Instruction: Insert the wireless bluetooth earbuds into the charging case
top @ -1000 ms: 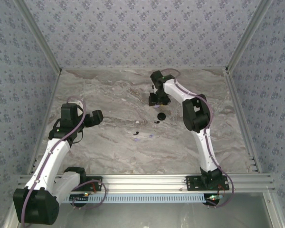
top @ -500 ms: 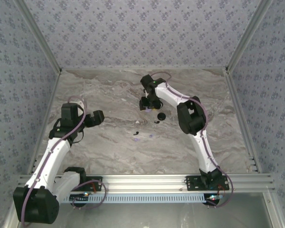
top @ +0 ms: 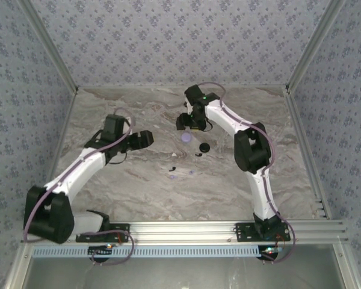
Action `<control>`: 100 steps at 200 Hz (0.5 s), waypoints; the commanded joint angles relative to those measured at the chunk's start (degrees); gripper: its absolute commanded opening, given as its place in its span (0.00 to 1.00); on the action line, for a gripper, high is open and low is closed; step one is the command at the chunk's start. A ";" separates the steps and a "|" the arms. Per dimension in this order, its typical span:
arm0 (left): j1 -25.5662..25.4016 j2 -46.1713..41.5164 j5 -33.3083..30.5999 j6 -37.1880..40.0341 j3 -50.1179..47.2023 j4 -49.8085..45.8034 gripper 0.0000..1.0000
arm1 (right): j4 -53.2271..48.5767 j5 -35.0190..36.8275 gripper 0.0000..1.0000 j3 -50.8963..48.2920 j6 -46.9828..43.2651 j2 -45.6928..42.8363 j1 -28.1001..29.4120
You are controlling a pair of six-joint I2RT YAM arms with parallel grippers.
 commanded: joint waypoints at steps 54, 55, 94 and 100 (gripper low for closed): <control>-9.57 21.14 2.58 -7.44 12.05 9.60 0.43 | -2.80 -9.20 0.33 8.64 -4.40 7.15 -4.72; -9.72 21.35 2.63 -7.47 12.14 9.69 0.42 | -2.83 -9.30 0.33 8.75 -4.47 7.32 -4.77; -11.68 30.70 4.70 -10.15 17.72 11.79 0.27 | -5.08 -10.39 0.24 12.73 -4.45 11.83 -5.27; -11.87 31.66 4.76 -10.44 18.38 11.82 0.25 | -4.89 -10.68 0.23 12.79 -4.36 12.10 -5.35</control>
